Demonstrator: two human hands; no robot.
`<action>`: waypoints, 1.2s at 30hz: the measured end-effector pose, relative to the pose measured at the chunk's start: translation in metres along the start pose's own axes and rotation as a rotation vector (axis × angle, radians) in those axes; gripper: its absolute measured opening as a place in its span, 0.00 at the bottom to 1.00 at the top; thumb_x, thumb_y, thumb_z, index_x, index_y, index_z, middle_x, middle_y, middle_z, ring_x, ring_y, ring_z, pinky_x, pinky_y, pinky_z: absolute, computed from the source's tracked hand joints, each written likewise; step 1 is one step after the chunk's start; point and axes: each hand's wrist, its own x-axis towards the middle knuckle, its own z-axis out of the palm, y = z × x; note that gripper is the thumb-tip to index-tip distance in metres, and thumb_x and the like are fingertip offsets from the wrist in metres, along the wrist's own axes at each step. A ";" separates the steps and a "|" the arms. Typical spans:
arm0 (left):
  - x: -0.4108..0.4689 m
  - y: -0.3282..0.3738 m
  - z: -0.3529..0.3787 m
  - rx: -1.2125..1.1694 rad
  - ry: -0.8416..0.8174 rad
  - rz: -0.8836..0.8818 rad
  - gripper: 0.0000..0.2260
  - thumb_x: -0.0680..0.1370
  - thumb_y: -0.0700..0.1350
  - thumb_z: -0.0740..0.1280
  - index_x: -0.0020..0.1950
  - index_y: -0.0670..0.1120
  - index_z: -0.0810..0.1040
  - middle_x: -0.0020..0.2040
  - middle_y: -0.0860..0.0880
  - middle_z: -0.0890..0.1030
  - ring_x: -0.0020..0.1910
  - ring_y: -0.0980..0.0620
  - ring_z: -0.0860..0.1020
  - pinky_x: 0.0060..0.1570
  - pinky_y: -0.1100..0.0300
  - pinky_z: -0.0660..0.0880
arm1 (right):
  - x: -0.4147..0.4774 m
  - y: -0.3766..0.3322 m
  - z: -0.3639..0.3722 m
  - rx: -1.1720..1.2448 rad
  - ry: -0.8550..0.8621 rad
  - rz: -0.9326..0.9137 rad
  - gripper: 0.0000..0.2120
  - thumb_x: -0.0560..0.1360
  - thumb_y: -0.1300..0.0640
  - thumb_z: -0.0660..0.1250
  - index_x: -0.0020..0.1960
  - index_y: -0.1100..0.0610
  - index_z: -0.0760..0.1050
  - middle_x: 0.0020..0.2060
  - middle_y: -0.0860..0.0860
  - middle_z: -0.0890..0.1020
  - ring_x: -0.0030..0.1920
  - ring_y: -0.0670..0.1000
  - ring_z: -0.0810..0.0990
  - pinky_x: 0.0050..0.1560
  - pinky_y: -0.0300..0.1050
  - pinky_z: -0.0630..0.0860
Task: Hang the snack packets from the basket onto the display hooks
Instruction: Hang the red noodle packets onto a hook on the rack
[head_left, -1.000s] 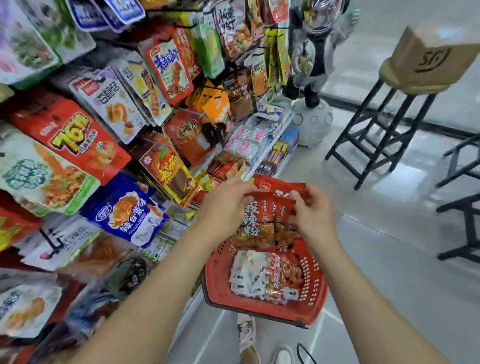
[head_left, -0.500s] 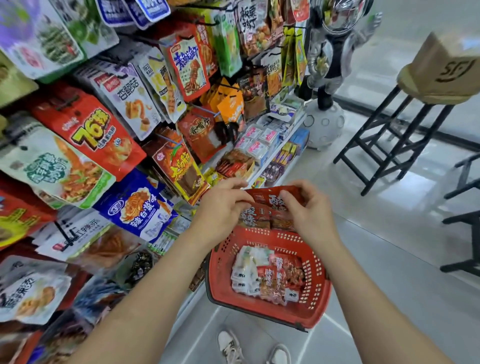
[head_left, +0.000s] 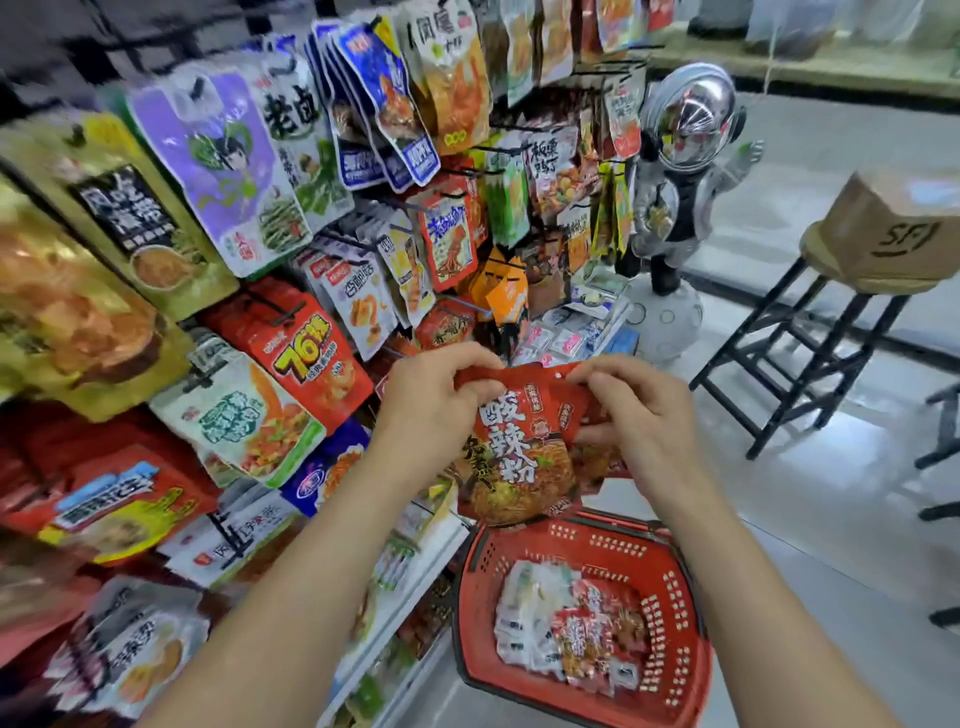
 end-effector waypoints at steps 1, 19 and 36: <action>0.000 0.004 -0.011 -0.031 0.024 0.000 0.11 0.75 0.41 0.72 0.40 0.57 0.78 0.40 0.61 0.77 0.38 0.60 0.75 0.40 0.66 0.72 | 0.000 -0.009 0.004 -0.027 -0.010 -0.041 0.08 0.75 0.59 0.70 0.40 0.47 0.80 0.34 0.40 0.80 0.38 0.44 0.79 0.38 0.49 0.82; -0.032 0.022 -0.153 -0.276 0.403 -0.148 0.08 0.68 0.47 0.78 0.41 0.45 0.84 0.38 0.48 0.84 0.33 0.57 0.78 0.32 0.67 0.72 | 0.016 -0.115 0.098 -0.079 -0.104 -0.509 0.18 0.76 0.69 0.64 0.40 0.47 0.79 0.42 0.47 0.81 0.45 0.41 0.78 0.47 0.31 0.70; -0.055 0.062 -0.197 0.217 0.747 0.003 0.11 0.69 0.48 0.77 0.34 0.58 0.76 0.37 0.56 0.77 0.38 0.61 0.74 0.39 0.66 0.72 | 0.035 -0.169 0.133 0.130 -0.450 -0.395 0.03 0.68 0.53 0.76 0.40 0.48 0.83 0.43 0.42 0.83 0.45 0.39 0.79 0.46 0.33 0.74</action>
